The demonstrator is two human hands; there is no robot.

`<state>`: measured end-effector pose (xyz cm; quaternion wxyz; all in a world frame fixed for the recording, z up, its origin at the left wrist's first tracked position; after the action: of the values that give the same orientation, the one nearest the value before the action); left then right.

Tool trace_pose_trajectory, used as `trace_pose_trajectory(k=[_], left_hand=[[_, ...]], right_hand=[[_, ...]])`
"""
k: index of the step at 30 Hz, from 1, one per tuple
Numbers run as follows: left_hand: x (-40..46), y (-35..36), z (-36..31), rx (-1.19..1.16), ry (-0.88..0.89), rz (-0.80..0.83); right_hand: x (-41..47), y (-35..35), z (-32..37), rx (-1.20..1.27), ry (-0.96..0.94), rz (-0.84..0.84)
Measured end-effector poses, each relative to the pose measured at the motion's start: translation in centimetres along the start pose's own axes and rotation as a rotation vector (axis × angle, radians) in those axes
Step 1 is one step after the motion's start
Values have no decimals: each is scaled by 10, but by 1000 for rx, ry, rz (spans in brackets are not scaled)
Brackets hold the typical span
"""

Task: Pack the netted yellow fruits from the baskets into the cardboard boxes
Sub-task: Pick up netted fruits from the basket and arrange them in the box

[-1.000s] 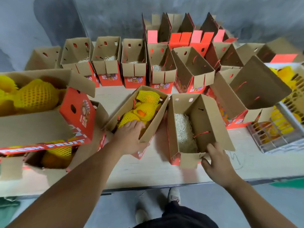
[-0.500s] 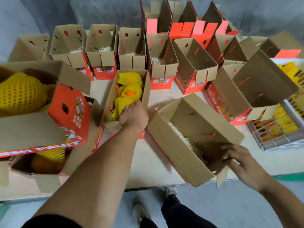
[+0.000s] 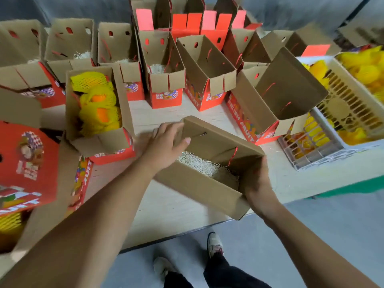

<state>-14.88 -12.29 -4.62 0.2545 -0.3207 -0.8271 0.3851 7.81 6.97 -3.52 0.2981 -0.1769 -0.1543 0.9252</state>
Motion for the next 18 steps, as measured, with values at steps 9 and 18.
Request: trace_pose_trajectory(k=[9, 18], left_hand=[[-51, 45, -36, -164, -393, 45], [42, 49, -201, 117, -6, -277]], right_hand=[[59, -41, 0, -258, -1, 227], [118, -145, -3, -360, -146, 145]])
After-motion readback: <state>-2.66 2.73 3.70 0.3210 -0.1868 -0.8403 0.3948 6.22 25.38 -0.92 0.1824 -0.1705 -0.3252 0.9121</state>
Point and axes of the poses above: each hand's wrist, its own x-axis towards the middle knuckle, its own y-axis out of the palm, z = x × y, the point moved 8 cm from there along x, towards the middle knuckle, and after that the axes turned 14 degrees about y, right-handed, at the moved point
